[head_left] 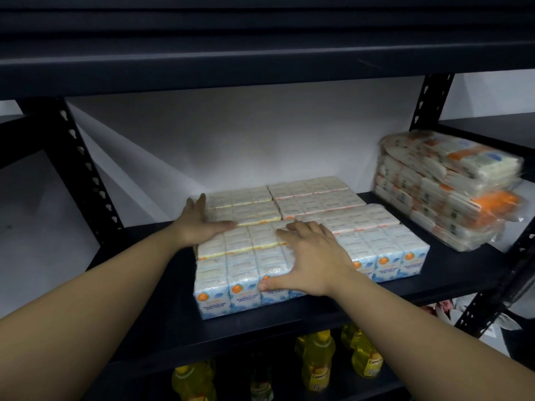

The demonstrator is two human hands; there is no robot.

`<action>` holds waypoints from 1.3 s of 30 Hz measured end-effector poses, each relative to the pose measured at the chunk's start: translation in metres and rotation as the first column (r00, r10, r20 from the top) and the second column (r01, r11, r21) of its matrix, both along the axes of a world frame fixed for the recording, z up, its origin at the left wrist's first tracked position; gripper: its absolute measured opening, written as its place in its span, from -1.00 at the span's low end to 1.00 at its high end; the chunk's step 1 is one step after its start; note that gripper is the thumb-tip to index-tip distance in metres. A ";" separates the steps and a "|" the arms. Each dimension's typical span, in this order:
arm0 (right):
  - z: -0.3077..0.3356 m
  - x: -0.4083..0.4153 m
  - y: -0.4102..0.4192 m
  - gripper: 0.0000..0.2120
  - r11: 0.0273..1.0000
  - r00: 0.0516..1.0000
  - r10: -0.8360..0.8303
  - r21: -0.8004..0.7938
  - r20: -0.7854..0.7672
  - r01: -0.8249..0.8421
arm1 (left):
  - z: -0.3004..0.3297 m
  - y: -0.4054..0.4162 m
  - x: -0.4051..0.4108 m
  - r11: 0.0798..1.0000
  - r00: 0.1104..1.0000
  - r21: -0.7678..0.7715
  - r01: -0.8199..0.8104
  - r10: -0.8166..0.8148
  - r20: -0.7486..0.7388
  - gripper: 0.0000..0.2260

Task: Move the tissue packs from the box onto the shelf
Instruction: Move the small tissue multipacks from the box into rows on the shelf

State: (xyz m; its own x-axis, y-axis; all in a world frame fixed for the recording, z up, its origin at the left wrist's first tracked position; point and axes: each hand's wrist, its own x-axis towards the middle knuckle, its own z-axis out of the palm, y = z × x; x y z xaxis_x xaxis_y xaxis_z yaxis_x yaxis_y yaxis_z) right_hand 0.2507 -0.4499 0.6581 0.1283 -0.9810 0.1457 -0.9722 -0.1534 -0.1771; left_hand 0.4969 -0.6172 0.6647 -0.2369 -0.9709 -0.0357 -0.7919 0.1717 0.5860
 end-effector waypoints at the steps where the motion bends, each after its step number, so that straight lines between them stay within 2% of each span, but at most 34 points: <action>1: 0.000 0.000 0.000 0.22 1.000 1.000 0.001 0.005 0.001 -0.001 | 0.000 0.000 -0.003 1.000 1.000 0.002 0.009 -0.009 0.002 0.05; 4: 0.000 -0.001 0.000 0.26 1.000 1.000 0.004 0.015 0.010 -0.004 | 0.001 -0.001 -0.007 1.000 1.000 -0.012 0.022 -0.022 0.009 0.04; 9: -0.002 -0.001 -0.002 0.22 1.000 1.000 0.002 0.000 -0.001 -0.002 | 0.003 0.003 -0.012 1.000 1.000 -0.020 0.017 -0.016 0.018 -0.02; 13: -0.004 -0.002 -0.002 0.27 1.000 1.000 0.007 -0.005 -0.002 -0.007 | 0.003 0.006 -0.017 0.999 0.999 -0.005 0.034 -0.034 -0.003 0.01; 17: -0.003 -0.002 -0.002 0.27 1.000 1.000 0.013 -0.005 0.002 -0.013 | 0.005 0.012 -0.025 0.999 0.999 -0.019 0.045 -0.045 -0.012 -0.06; 23: -0.003 -0.003 -0.002 0.25 1.000 1.000 0.016 -0.002 0.008 -0.016 | 0.003 0.011 -0.023 1.000 1.000 0.022 0.020 -0.020 -0.005 0.04; 28: 0.000 -0.003 -0.002 0.22 0.999 0.999 0.034 -0.005 0.041 -0.034 | 0.004 0.012 -0.023 0.999 0.999 0.022 0.032 -0.033 0.038 0.05; 31: 0.002 -0.007 0.000 0.24 0.998 0.992 0.059 -0.013 0.112 -0.058 | 0.008 0.016 -0.022 1.000 0.993 0.013 0.029 -0.030 0.117 0.07; 35: 0.007 -0.014 -0.003 0.15 0.999 0.931 0.045 -0.006 0.361 -0.046 | 0.011 0.038 -0.029 0.990 0.970 -0.076 0.119 -0.099 0.224 -0.03; 38: 0.012 -0.023 -0.004 -0.04 0.999 0.823 0.016 -0.045 0.568 0.011 | 0.016 0.068 -0.040 0.965 0.964 -0.143 0.220 -0.193 0.182 -0.16; 39: 0.015 -0.029 -0.003 -0.09 0.998 0.808 0.020 -0.055 0.588 0.015 | 0.018 0.080 -0.045 0.955 0.958 -0.150 0.254 -0.227 0.176 -0.19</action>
